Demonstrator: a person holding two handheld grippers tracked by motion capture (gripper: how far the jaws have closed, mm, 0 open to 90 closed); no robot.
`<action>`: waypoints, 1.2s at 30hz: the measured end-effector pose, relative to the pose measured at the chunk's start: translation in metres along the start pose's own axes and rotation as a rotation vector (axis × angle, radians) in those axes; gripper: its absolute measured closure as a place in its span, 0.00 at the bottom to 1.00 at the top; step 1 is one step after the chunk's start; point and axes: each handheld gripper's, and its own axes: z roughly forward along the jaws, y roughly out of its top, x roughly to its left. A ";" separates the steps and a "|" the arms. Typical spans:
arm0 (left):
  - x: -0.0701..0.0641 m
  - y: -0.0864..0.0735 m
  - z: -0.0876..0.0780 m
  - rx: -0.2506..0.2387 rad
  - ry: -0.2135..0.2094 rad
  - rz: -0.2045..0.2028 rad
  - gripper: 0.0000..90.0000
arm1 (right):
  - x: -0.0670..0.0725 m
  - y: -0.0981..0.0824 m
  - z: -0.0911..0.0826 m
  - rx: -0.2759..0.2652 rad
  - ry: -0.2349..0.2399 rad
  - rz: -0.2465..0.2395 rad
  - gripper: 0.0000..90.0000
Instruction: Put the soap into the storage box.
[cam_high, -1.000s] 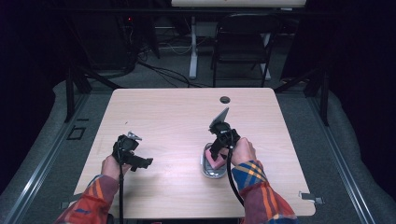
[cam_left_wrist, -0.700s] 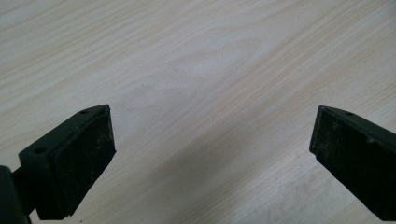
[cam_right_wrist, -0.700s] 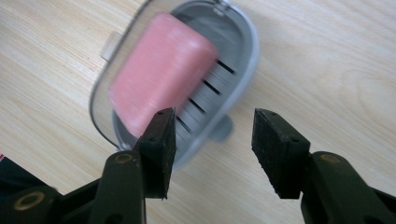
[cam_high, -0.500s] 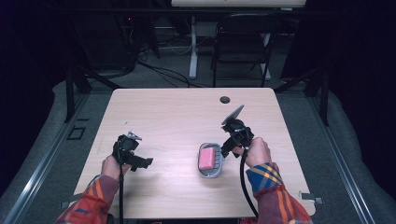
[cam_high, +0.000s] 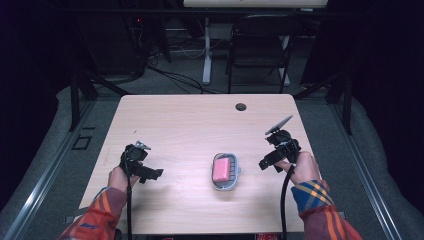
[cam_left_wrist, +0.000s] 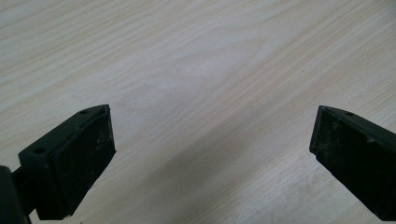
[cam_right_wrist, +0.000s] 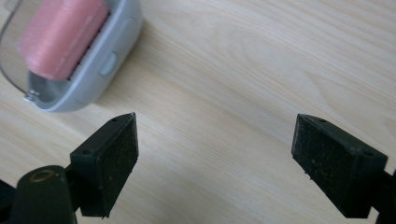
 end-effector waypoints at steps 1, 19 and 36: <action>0.001 0.000 -0.001 0.004 -0.004 -0.004 0.00 | -0.004 -0.003 -0.001 0.009 -0.001 -0.006 0.15; 0.007 -0.002 0.001 0.009 -0.009 -0.014 0.00 | -0.039 -0.054 0.013 -0.043 -0.038 0.011 0.00; 0.009 -0.004 0.003 0.013 -0.006 -0.022 0.00 | -0.051 -0.099 0.040 -0.071 -0.007 -0.022 0.00</action>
